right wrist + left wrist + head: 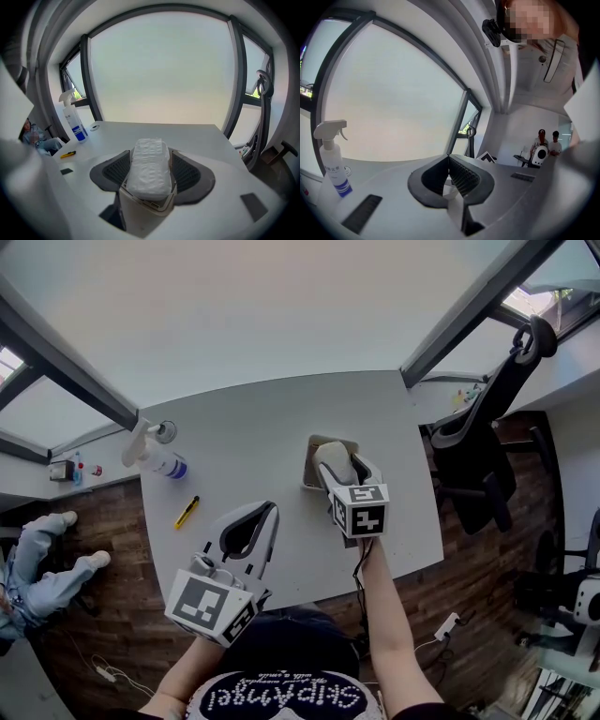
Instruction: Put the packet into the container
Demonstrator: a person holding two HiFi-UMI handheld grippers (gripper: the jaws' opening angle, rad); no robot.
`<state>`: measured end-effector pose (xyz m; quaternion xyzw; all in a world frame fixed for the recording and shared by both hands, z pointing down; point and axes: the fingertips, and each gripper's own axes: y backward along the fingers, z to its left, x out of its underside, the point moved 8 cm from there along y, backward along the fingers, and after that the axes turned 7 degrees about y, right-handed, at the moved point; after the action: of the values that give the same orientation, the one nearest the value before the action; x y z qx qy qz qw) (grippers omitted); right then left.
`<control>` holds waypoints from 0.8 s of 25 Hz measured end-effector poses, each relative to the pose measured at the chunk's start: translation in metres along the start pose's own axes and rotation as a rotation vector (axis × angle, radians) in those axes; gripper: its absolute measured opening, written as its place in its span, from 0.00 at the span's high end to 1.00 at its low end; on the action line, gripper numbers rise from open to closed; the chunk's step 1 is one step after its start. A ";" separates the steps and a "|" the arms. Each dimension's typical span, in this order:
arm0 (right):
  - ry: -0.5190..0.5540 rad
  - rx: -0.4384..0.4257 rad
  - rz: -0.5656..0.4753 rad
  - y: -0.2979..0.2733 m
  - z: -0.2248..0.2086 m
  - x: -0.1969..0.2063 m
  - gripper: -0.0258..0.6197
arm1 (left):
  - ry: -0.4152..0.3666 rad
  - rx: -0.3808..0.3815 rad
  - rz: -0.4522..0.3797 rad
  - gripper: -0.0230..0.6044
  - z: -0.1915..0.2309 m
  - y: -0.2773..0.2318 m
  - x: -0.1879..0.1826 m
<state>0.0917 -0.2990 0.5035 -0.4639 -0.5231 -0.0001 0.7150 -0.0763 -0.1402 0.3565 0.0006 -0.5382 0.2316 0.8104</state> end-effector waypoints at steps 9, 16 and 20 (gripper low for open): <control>-0.045 -0.008 -0.203 0.055 0.000 -0.039 0.53 | -0.008 0.011 -0.020 0.95 -0.008 0.007 -0.004; -0.008 -0.021 -0.353 0.122 0.014 -0.069 0.72 | -0.036 0.040 -0.044 0.95 -0.021 0.012 -0.012; -0.036 -0.078 -0.392 0.159 0.023 -0.073 0.73 | -0.042 0.064 -0.052 0.95 -0.032 0.013 -0.010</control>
<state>0.1187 -0.2284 0.3438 -0.3804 -0.6156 -0.1512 0.6734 -0.0570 -0.1245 0.3309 0.0455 -0.5470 0.2274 0.8043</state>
